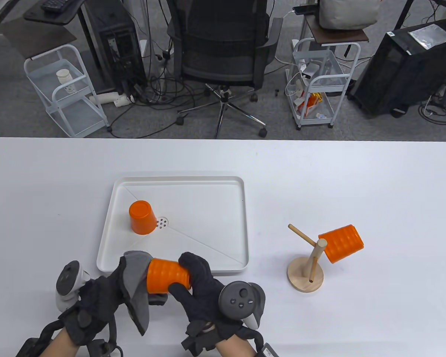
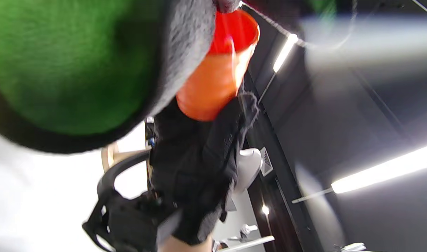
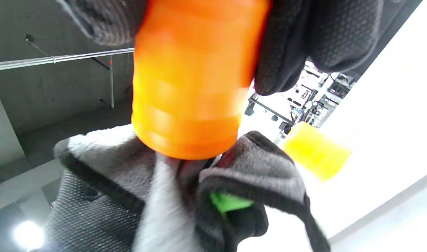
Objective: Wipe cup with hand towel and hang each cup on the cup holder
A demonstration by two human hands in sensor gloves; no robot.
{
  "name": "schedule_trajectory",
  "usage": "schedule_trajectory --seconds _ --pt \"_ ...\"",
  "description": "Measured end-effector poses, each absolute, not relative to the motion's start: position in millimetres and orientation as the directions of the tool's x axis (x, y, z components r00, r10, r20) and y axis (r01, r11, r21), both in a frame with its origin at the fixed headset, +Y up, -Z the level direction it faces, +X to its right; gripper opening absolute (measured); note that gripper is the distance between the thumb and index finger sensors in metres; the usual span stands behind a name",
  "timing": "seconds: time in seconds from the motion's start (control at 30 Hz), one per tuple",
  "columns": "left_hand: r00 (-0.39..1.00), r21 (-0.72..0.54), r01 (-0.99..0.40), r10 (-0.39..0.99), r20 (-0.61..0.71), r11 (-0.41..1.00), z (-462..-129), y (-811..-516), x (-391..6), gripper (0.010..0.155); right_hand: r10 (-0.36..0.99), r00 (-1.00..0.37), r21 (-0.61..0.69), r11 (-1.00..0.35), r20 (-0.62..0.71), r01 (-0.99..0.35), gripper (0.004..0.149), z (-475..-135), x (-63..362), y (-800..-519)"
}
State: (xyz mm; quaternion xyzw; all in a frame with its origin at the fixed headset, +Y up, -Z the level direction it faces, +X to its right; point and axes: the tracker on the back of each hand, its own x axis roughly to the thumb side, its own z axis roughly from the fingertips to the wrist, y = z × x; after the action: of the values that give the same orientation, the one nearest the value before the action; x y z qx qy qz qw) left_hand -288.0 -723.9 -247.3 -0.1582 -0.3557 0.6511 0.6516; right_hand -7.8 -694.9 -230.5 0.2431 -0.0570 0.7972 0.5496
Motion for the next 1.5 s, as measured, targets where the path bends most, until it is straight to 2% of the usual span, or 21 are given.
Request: schedule_trajectory --seconds 0.23,0.4,0.5,0.77,0.9,1.13,1.27,1.5 --pt "0.022 -0.662 -0.714 0.953 0.303 0.227 -243 -720 -280 0.075 0.850 -0.281 0.212 -0.405 0.446 -0.889 0.073 -229 -14 -698" --pt "0.079 -0.651 -0.714 0.953 0.291 0.258 -241 -724 -271 0.069 0.839 -0.293 0.235 -0.432 0.459 -0.871 0.073 -225 -21 -700" --pt "0.123 -0.643 -0.708 0.947 0.296 0.293 -239 -726 -268 0.071 0.854 -0.291 0.254 -0.424 0.430 -0.869 0.073 -225 -23 -703" --pt "0.264 -0.613 -0.629 0.873 0.409 0.478 -233 -721 -258 0.080 0.946 -0.220 0.304 -0.287 0.236 -0.908 0.074 -231 -18 -713" --pt "0.327 -0.577 -0.564 0.801 0.501 0.591 -230 -716 -254 0.080 0.976 -0.177 0.330 -0.209 0.126 -0.920 0.074 -235 -13 -719" --pt "0.415 -0.466 -0.461 0.647 0.639 0.755 -221 -708 -250 0.081 0.988 -0.157 0.346 -0.151 0.013 -0.926 0.076 -237 -9 -725" --pt "0.393 -0.486 -0.513 0.697 0.600 0.707 -222 -710 -251 0.081 0.984 -0.164 0.337 -0.179 0.074 -0.924 0.076 -236 -10 -722" --pt "0.225 -0.616 -0.634 0.874 0.431 0.468 -233 -723 -257 0.081 0.902 -0.250 0.274 -0.355 0.352 -0.894 0.074 -230 -16 -708"
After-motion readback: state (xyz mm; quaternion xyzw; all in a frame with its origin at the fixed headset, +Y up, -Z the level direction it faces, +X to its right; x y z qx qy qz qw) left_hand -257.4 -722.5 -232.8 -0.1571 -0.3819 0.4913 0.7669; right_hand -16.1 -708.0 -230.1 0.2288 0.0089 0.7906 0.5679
